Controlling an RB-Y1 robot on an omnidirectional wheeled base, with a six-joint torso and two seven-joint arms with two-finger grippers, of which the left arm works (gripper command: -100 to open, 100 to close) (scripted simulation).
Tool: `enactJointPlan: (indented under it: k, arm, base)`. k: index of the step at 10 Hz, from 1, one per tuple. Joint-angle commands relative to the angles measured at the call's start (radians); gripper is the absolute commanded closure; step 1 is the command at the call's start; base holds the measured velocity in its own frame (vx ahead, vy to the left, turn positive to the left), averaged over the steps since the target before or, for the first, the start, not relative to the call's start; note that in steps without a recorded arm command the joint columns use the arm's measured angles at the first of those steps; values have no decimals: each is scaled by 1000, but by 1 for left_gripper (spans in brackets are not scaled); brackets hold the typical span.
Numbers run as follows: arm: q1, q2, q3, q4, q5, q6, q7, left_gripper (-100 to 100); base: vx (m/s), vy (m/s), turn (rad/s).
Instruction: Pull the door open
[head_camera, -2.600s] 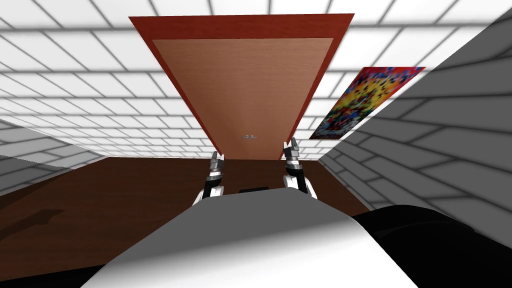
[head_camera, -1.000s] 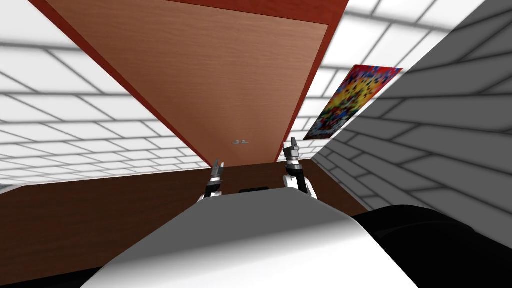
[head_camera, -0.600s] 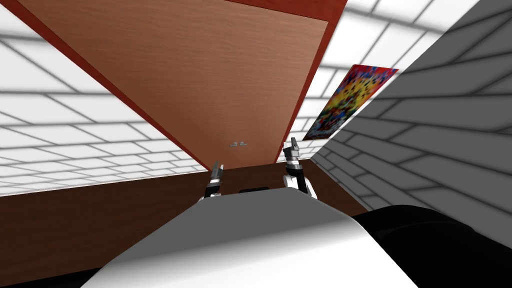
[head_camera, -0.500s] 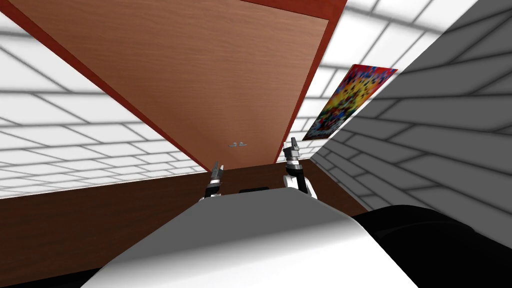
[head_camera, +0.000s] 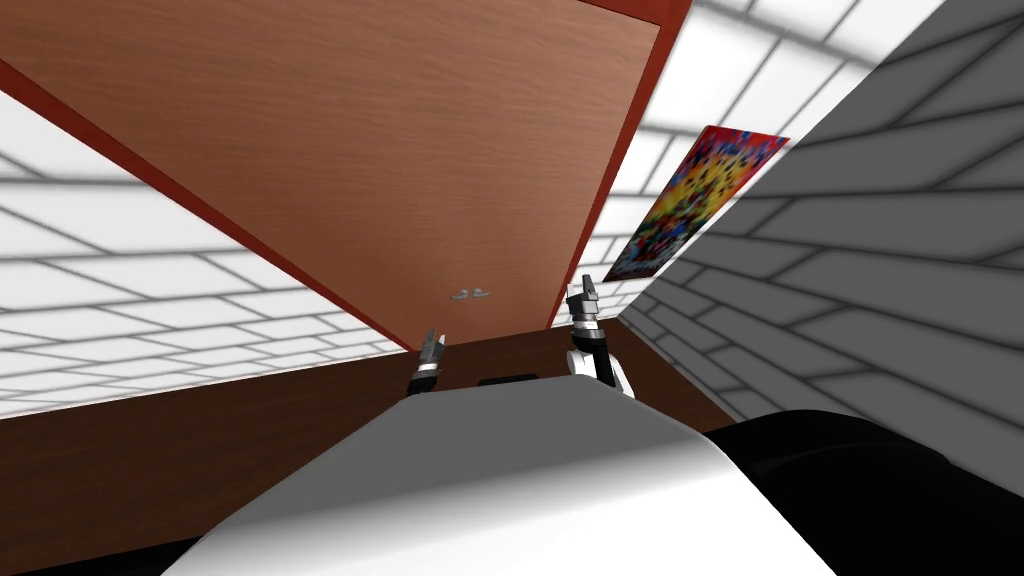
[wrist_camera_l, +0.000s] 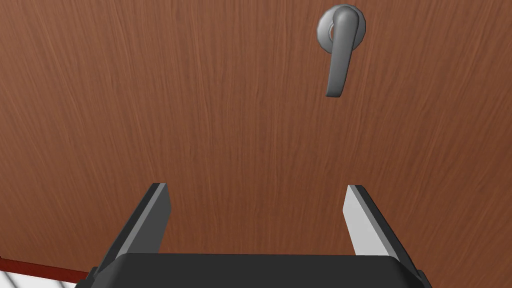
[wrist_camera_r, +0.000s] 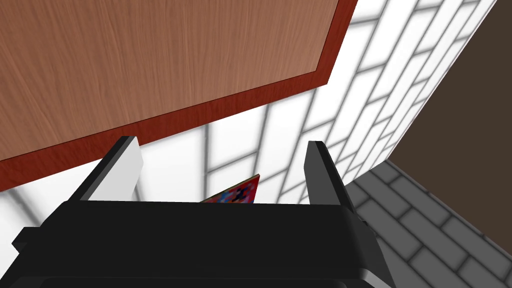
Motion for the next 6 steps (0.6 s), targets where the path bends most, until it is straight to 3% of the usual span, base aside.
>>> enactJointPlan:
  k: [1,6]
  arm:
    - [-6,4,3,31,4,-8,2,-100]
    - [-22,17,11,118,16,-29,6,-100]
  base:
    - [105,-15,-60]
    - [105,-8,-56]
